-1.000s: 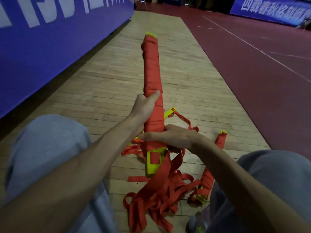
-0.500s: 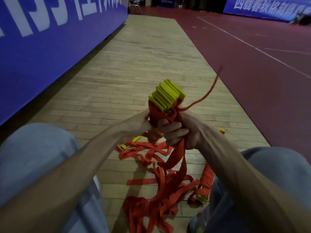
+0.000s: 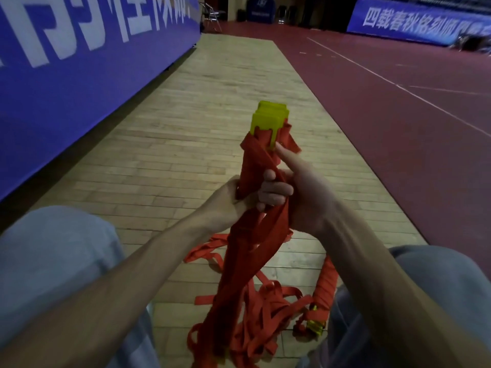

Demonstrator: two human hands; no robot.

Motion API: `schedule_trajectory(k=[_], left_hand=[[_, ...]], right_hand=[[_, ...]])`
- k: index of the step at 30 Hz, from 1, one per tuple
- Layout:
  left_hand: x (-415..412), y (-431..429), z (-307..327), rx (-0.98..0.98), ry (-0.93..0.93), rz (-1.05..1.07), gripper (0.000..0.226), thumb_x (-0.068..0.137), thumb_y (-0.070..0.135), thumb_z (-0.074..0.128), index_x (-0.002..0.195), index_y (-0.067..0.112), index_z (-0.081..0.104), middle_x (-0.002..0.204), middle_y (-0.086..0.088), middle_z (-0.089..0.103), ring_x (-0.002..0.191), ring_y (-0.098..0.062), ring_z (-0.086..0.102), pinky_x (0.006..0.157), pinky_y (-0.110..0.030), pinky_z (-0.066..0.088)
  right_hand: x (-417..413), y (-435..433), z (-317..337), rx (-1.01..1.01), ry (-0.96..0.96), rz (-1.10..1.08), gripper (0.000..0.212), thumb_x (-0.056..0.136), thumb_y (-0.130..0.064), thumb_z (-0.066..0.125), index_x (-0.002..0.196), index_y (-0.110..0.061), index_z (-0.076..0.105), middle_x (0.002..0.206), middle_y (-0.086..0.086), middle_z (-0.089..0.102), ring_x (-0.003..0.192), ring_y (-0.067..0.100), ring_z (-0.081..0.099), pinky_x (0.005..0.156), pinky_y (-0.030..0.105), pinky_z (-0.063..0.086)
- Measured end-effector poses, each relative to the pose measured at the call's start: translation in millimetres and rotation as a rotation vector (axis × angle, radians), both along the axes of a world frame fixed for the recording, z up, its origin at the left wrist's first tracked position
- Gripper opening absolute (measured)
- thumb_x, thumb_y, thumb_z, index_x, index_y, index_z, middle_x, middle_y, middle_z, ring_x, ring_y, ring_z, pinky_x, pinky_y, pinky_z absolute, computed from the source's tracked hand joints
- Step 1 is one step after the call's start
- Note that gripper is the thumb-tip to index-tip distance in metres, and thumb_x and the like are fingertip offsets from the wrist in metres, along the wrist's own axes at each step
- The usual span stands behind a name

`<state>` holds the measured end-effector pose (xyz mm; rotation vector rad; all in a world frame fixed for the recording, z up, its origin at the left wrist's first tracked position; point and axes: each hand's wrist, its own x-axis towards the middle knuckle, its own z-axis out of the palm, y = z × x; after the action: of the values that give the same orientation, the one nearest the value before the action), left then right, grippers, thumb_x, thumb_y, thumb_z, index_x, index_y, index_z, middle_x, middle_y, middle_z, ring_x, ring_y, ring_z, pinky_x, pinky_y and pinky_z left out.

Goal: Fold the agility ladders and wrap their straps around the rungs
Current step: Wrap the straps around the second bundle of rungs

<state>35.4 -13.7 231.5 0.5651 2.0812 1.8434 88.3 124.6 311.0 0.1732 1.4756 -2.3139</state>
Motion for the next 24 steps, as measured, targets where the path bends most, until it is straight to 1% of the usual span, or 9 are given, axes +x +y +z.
schedule_trajectory(k=[2,5,8,11,13,16,18,21,24], left_hand=[[-0.1,-0.8,2.9,0.021,0.039,0.081,0.07,0.072,0.063,0.07,0.119,0.012,0.058,0.1,-0.006,0.072,0.087,-0.013,0.068,0.079,-0.032,0.053],[-4.6,-3.3,6.5,0.065,0.053,0.234,0.071,0.065,0.07,0.069,0.109,0.015,0.063,0.093,-0.002,0.072,0.083,-0.013,0.068,0.077,-0.035,0.054],[-5.5,-5.3,12.0,0.073,0.048,0.287,0.064,0.068,0.07,0.072,0.105,0.017,0.065,0.087,-0.001,0.071,0.076,-0.013,0.067,0.072,-0.036,0.055],[-7.8,-6.2,14.3,0.096,0.035,0.353,0.065,0.064,0.073,0.073,0.099,0.02,0.065,0.081,0.003,0.07,0.073,-0.015,0.068,0.073,-0.042,0.057],[-8.4,-7.2,16.6,0.121,0.021,0.403,0.061,0.063,0.074,0.073,0.093,0.022,0.064,0.076,0.003,0.069,0.072,-0.02,0.068,0.074,-0.049,0.059],[-6.3,-6.9,19.7,0.127,0.016,0.443,0.059,0.061,0.072,0.064,0.093,0.023,0.061,0.08,0.0,0.068,0.075,-0.022,0.069,0.076,-0.049,0.059],[-3.8,-5.9,21.7,0.107,0.035,0.458,0.06,0.062,0.072,0.061,0.097,0.023,0.06,0.085,0.0,0.069,0.08,-0.02,0.07,0.075,-0.042,0.059],[-0.3,-4.6,24.7,0.069,0.043,0.443,0.062,0.065,0.069,0.058,0.103,0.021,0.061,0.087,0.005,0.069,0.081,-0.01,0.067,0.068,-0.024,0.051],[-1.7,-5.5,25.0,0.088,0.026,0.41,0.063,0.063,0.07,0.061,0.101,0.02,0.064,0.083,0.004,0.07,0.076,-0.011,0.069,0.066,-0.026,0.053]], right_hand=[[4.9,3.8,9.0,0.253,0.148,-0.071,0.039,0.092,-0.044,0.057,0.068,-0.015,0.048,0.042,-0.006,0.029,0.039,0.01,0.03,0.059,0.029,0.031],[5.2,8.4,12.5,0.648,0.351,-0.178,0.028,0.093,-0.031,0.065,0.081,-0.01,0.05,0.05,-0.001,0.039,0.041,0.011,0.034,0.054,0.028,0.037],[4.9,8.9,11.7,0.721,0.395,-0.276,0.031,0.098,-0.031,0.057,0.111,-0.005,0.044,0.064,0.004,0.053,0.04,0.011,0.042,0.046,0.029,0.043],[-0.2,11.9,7.5,0.951,0.579,-0.323,0.014,0.102,-0.024,0.051,0.106,-0.01,0.05,0.082,0.002,0.062,0.051,0.013,0.056,0.048,0.028,0.048],[-5.8,17.6,3.1,1.169,0.688,-0.388,0.009,0.1,-0.019,0.054,0.099,-0.015,0.062,0.086,0.0,0.066,0.07,0.012,0.064,0.063,0.03,0.053],[-9.8,22.2,-1.9,1.372,0.693,-0.356,0.015,0.093,-0.008,0.063,0.104,-0.011,0.072,0.094,0.003,0.072,0.086,0.016,0.065,0.068,0.014,0.046],[-11.7,23.1,-6.2,1.417,0.616,-0.31,0.02,0.09,-0.003,0.064,0.105,-0.012,0.075,0.088,0.003,0.072,0.08,0.014,0.065,0.064,0.012,0.045],[-12.5,24.5,-7.3,1.378,0.503,-0.273,0.027,0.089,0.004,0.057,0.1,-0.012,0.076,0.09,0.005,0.075,0.088,0.021,0.069,0.084,0.039,0.056],[-11.2,19.7,-0.2,0.987,0.355,-0.33,0.035,0.088,0.015,0.04,0.082,-0.006,0.067,0.077,0.01,0.066,0.077,0.022,0.063,0.079,0.042,0.055]])
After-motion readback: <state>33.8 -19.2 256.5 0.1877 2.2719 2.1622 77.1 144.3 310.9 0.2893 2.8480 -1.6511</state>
